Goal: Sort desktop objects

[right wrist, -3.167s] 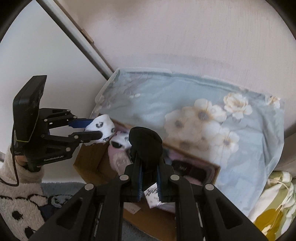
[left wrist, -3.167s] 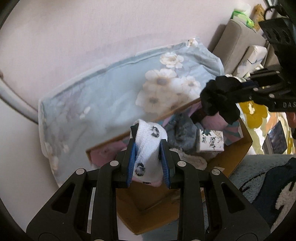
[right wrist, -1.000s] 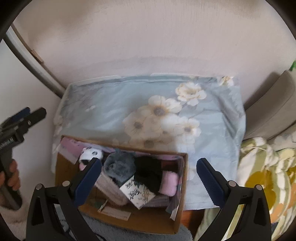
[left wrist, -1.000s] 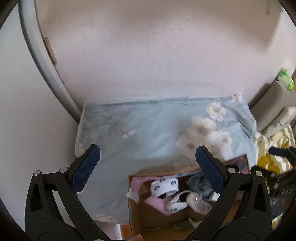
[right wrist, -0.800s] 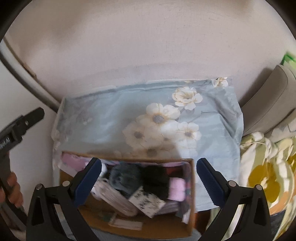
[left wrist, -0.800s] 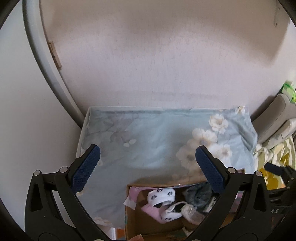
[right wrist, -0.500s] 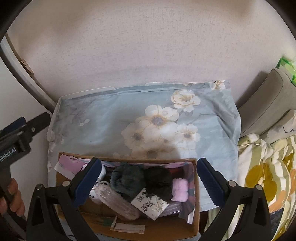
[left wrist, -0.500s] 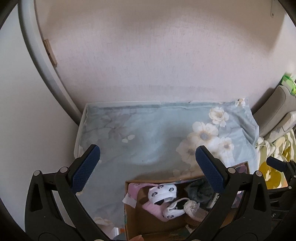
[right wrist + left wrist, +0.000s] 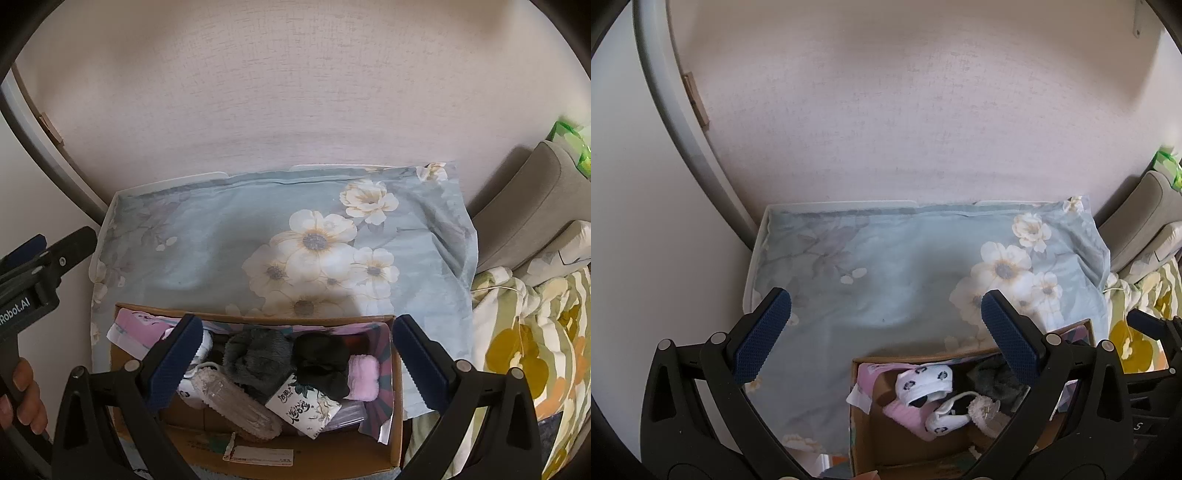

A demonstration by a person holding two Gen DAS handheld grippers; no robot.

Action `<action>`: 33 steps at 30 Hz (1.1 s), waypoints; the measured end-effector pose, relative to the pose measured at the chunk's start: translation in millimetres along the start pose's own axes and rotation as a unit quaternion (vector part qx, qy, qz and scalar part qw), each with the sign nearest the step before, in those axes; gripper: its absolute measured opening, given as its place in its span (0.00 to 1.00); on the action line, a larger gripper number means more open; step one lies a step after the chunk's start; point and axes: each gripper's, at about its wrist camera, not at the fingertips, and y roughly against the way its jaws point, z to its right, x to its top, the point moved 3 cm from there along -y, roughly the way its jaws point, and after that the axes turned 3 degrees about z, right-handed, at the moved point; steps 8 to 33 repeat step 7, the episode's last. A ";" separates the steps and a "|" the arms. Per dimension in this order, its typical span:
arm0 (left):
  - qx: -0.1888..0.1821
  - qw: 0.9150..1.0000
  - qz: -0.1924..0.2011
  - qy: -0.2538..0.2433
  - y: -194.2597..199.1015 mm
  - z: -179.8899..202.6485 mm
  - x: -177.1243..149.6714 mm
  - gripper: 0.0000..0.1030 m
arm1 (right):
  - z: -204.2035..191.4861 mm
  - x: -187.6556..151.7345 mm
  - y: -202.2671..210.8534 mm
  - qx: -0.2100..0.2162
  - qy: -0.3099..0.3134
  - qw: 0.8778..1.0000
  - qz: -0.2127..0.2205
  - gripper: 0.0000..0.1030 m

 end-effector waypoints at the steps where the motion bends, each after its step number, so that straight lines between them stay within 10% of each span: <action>1: 0.000 1.000 0.000 -0.001 -0.1 0.2 0.1 1.00 | -0.4 0.0 0.5 -0.003 0.001 1.000 0.002 0.99; 33: -0.003 1.000 0.010 -0.008 2.6 2.2 -1.3 1.00 | -2.5 -1.6 1.7 0.000 0.000 1.000 0.003 0.99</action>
